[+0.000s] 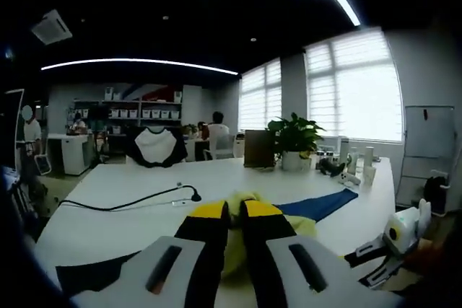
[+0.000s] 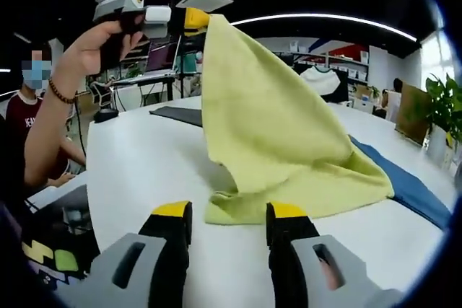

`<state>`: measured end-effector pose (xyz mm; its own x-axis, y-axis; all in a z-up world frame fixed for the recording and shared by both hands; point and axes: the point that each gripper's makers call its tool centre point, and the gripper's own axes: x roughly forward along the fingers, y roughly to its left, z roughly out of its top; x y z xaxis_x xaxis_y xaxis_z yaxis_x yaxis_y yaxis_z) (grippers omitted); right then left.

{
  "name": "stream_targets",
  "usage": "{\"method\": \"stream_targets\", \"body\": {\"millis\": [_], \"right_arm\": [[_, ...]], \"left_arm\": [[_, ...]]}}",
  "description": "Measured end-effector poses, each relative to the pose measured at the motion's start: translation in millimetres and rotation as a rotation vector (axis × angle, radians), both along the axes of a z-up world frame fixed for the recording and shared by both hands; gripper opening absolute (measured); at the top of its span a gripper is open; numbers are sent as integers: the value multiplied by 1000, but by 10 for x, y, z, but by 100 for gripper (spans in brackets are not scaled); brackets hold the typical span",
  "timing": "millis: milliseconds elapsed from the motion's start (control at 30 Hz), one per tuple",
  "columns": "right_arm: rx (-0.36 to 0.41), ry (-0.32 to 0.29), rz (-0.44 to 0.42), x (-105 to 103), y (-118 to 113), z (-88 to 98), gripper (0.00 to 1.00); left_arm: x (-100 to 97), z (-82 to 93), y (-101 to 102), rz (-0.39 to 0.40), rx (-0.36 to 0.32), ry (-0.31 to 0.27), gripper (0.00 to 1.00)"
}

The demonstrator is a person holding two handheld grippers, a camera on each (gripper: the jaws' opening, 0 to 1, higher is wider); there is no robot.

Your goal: Fold the garment on the visible template until the final outline fits inside the template.

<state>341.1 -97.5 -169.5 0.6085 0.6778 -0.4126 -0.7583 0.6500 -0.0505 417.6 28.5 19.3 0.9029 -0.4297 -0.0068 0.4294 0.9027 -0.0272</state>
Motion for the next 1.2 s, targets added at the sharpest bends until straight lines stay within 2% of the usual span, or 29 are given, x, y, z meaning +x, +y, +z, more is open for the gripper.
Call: {"method": "stream_targets", "body": {"millis": [100,167,233,267,300,367,500,600,633,667,700,733,767,800,867,900,1033,1100,1200], "right_arm": [[-13,18,4,25,20,-31,32],[-56,22,2,43,6,-74,31],[-67,26,-4,64,-11,-77,29],[-72,39,-5,68,-26,-95,27],[-74,79,-14,56,-51,-144,26],[-36,105,-7,34,-39,-131,23],[-45,86,-5,46,-49,-132,12],[-53,79,-18,70,-78,-127,5],[-57,58,-17,80,-84,-123,2],[-51,-13,11,120,-61,-92,2],[-29,-21,25,101,-55,-96,1],[17,46,-14,52,-113,-87,1],[43,37,-21,45,-145,-21,1],[73,-15,-15,40,-193,121,1],[64,-16,-36,-15,-357,226,1],[75,-42,-55,-8,-428,306,1],[124,-72,-141,-65,-799,561,1],[131,-95,-164,-116,-944,639,1],[139,-112,-226,-182,-1226,716,1]], "left_arm": [[17,-13,35,8,4,5,8],[2,-2,41,6,-8,6,8],[-20,-2,36,4,-1,2,8],[-21,-5,37,4,0,1,8],[-21,-10,41,5,0,2,8],[-26,-29,44,5,-5,10,8],[-55,-48,62,7,4,0,8],[-46,-85,90,8,-20,16,8],[-63,-87,93,8,-22,15,8],[-81,-86,97,9,-20,11,8],[-98,-90,102,8,-21,9,8],[-112,-96,104,5,-22,10,8],[-134,-116,102,1,-18,12,8],[-150,-132,105,-2,-14,17,8],[-196,-157,103,-7,-11,22,8],[-224,-166,102,-11,-10,20,8],[-336,-238,130,-13,-24,25,8],[-409,-275,132,-9,-29,25,8],[-555,-368,79,-33,-2,30,8]]}}
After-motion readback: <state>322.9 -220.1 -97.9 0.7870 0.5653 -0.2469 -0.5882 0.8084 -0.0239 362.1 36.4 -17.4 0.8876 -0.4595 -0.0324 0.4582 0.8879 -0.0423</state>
